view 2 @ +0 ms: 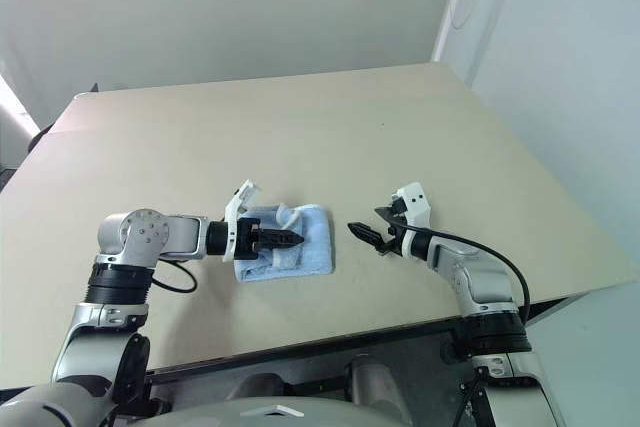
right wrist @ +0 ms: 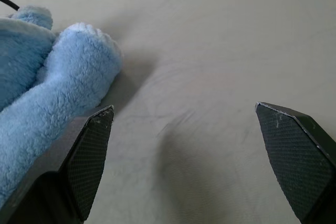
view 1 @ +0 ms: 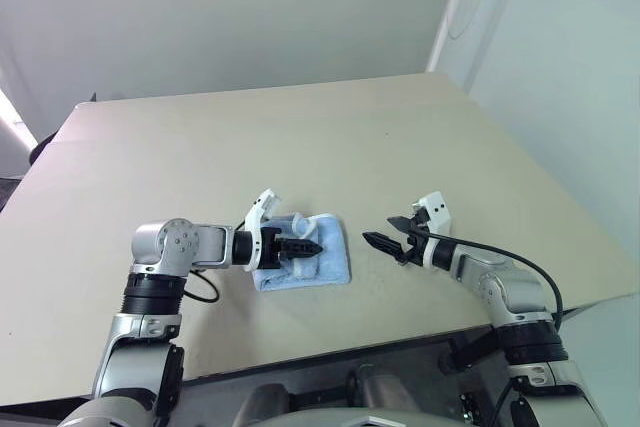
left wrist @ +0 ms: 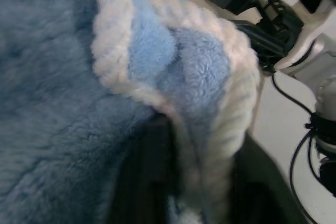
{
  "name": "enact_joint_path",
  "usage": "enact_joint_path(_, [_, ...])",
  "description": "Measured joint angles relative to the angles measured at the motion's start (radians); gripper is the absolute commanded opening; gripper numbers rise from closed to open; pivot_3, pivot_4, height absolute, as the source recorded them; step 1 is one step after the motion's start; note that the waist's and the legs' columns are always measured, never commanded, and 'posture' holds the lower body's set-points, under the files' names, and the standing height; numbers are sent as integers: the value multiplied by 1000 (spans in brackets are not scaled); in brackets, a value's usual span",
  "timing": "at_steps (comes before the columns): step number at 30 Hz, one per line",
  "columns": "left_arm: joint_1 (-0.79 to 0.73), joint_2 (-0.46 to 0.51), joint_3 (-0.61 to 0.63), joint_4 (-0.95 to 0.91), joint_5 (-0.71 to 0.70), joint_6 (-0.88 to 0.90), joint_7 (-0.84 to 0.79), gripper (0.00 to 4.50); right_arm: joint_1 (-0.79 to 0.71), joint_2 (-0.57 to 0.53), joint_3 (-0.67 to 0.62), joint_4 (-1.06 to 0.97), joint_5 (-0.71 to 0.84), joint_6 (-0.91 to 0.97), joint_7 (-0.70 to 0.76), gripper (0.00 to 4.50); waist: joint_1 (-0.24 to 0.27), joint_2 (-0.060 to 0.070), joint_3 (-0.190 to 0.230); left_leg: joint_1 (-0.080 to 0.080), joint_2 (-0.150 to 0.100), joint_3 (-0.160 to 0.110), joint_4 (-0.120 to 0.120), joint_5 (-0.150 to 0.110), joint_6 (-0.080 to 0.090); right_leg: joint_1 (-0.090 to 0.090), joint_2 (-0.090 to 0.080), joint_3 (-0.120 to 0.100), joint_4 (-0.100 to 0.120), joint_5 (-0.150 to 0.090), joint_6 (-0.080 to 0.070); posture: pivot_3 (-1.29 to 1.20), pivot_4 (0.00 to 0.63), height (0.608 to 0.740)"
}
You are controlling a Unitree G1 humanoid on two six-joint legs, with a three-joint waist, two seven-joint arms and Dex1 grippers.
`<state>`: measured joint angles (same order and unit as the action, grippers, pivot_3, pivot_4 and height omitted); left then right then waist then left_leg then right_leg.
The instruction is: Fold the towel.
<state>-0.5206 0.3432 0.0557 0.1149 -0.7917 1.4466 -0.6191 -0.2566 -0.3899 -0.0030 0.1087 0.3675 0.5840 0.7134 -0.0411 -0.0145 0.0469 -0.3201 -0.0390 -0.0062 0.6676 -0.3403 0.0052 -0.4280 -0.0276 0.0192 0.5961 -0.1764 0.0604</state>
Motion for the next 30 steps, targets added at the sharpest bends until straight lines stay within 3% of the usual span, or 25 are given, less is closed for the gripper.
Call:
enact_joint_path(5, [-8, -27, -2, -1, -7, -8, -20, 4324, 0, -1, 0, 0, 0, 0, -3, 4500, -3, 0, 0, 0, 0, 0, 0, 0, 0, 0, 0, 0, 0, 0, 1, 0, 0, 740])
enact_joint_path(6, [-6, -27, 0, -8, -17, -12, -34, 4481, 0, -1, 0, 0, 0, 0, -3, 4500, -3, 0, 0, 0, 0, 0, 0, 0, 0, 0, 0, 0, 0, 0, 0, 0, 0, 740])
enact_joint_path(11, [20, -3, 33, -142, -119, -22, -135, 4481, -1, -1, 0, 4, -2, 0, -7, 4500, -4, 0, 0, 0, 0, 0, 0, 0, 0, 0, 0, 1, 0, -1, -2, 0, 0, 740])
enact_joint_path(15, [47, 50, 34, -216, -108, -113, -158, 4481, -1, -1, 6, 4, -7, 0, -11, 4500, -2, 0, 0, 0, 0, 0, 0, 0, 0, 0, 0, 1, 0, -1, -2, 0, 0, 740])
enact_joint_path(23, [167, 192, -93, -245, 186, -621, -257, 4481, -1, 0, 18, 9, -29, -21, -18, 4500, 1, 1, 0, 0, 0, 1, 0, 0, 0, 0, 0, 1, -2, -2, -2, 0, 0, 740])
enact_joint_path(27, [223, 168, -219, -152, 386, -956, -294, 4481, -2, 4, 29, 19, -52, -50, -30, 4500, 8, 1, 0, 0, 0, 1, 0, 0, 0, 1, 0, 1, -2, -2, -2, 0, 0, 740])
enact_joint_path(30, [234, 94, -284, -35, 478, -1119, -299, 4481, -4, 9, 30, 30, -70, -71, -41, 4500, 23, 0, 0, 0, 0, 1, 0, 0, 0, 1, 0, 1, -2, -1, -2, 0, 0, 740])
